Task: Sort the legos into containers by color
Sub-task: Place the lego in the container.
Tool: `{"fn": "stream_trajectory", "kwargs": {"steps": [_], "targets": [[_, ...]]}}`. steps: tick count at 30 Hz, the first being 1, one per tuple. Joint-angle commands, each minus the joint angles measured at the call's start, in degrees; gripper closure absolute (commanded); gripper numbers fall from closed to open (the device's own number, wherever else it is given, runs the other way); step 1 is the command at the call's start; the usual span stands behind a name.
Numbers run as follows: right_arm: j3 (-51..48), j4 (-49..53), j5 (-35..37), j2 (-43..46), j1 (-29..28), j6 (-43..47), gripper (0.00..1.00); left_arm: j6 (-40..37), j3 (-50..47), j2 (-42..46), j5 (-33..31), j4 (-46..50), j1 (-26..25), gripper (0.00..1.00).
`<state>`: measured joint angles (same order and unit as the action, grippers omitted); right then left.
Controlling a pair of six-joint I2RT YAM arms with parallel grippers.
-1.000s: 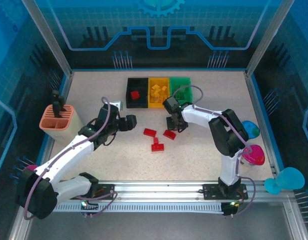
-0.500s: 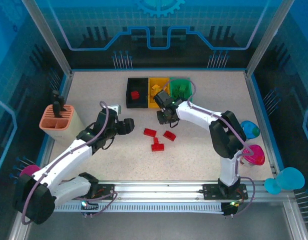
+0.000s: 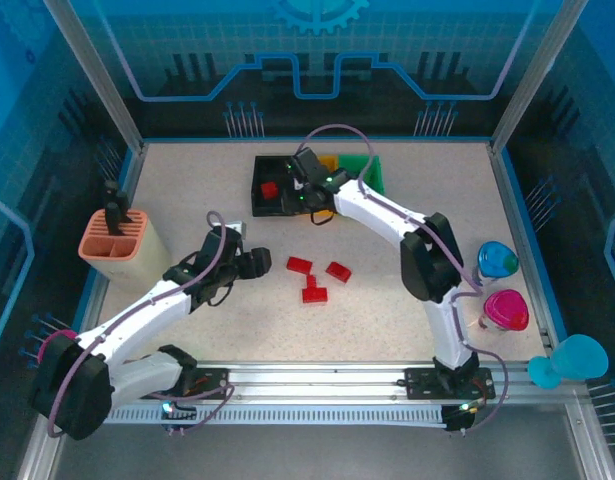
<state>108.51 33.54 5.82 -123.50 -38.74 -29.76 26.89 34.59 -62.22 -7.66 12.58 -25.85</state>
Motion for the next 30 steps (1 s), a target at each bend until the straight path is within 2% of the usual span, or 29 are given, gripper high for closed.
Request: {"fn": "stream_trajectory", "kwargs": {"steps": [1,15,18,20,23,24,30], "targets": [[5.85,0.65,-1.76,-3.75,-0.72,-0.44,0.7,0.53,-1.43,0.4,0.39,-1.32,-0.57,0.25],[28.76,2.34,-1.18,-18.96,0.3,-1.28,0.69,0.77,-2.0,5.11,-0.23,2.04,-0.87,0.25],[33.42,3.07,0.01,-22.01,1.07,-1.78,0.66,0.62,-1.39,6.21,-0.01,3.18,-0.87,0.25],[35.15,3.55,0.5,-22.83,1.7,-2.76,0.58,0.45,-0.89,6.73,-0.04,4.15,-0.94,0.25],[34.83,3.59,0.12,-21.76,1.93,-3.2,0.39,0.35,-0.62,7.35,-0.41,4.72,-0.94,0.25],[33.8,3.43,0.41,-20.62,1.83,-3.01,0.36,0.39,-0.45,7.45,-0.47,4.89,-0.89,0.26],[16.76,-4.02,0.72,-6.84,1.21,-2.34,0.34,0.2,0.72,6.65,0.04,4.5,-1.38,0.25]]}}
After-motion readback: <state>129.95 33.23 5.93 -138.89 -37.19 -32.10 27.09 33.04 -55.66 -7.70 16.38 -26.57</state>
